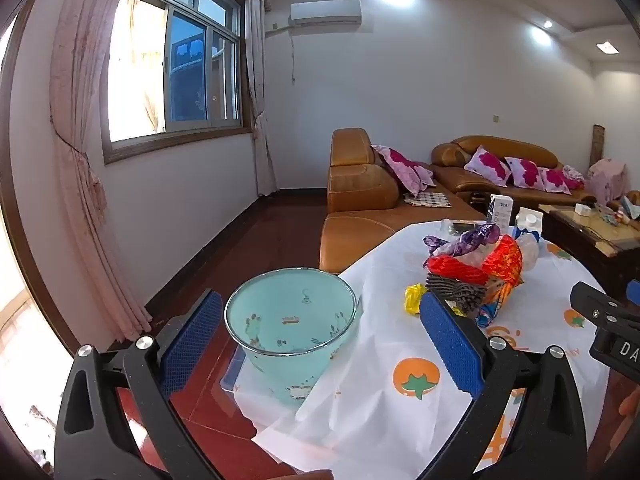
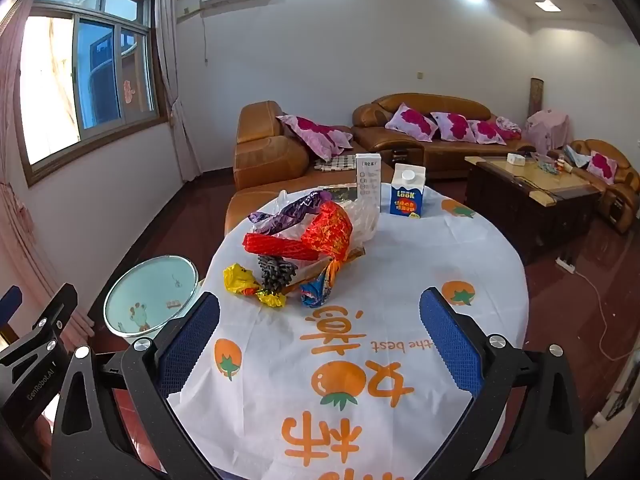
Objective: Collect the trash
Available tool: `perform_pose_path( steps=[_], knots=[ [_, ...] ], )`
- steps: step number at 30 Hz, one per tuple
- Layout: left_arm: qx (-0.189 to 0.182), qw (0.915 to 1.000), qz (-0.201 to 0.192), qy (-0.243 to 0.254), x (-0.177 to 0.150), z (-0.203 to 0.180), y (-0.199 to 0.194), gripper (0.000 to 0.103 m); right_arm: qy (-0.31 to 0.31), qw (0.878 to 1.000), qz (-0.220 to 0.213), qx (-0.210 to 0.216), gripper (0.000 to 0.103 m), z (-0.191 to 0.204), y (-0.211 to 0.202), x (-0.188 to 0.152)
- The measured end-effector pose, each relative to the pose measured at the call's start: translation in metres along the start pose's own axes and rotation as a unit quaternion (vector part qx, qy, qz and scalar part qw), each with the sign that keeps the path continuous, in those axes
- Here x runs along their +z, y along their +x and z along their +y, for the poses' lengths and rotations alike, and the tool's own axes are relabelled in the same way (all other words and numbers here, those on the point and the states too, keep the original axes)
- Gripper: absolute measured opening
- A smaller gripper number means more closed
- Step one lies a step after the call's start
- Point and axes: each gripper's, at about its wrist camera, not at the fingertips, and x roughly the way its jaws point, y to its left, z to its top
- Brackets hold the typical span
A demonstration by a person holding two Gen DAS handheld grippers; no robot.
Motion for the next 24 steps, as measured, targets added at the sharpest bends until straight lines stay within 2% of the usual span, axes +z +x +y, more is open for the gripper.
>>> perform_pose_path(
  steps=[3, 7, 12, 24],
  knots=[
    [0.003, 1.0000, 0.001, -0.003, 0.0001, -0.0016, -0.0008, 0.097, 0.002, 1.000, 0.000, 0.001, 0.099, -0.0002, -0.0005, 0.0002],
    [-0.013, 0.9999, 0.006, -0.007, 0.0004, 0.0028, 0.0032, 0.097, 0.001, 1.000, -0.001, 0.001, 0.099, 0.0001, -0.0010, 0.0008],
    [-0.010, 0.9998, 0.013, -0.005, -0.0075, -0.0024, 0.0058, 0.097, 0.001, 1.000, -0.002, 0.000, 0.099, 0.0004, -0.0017, 0.0012],
    [-0.008, 0.9997, 0.021, -0.007, -0.0043, 0.0005, 0.0057, 0.097, 0.002, 1.000, -0.002, -0.001, 0.099, 0.0031, -0.0002, 0.0008]
  ],
)
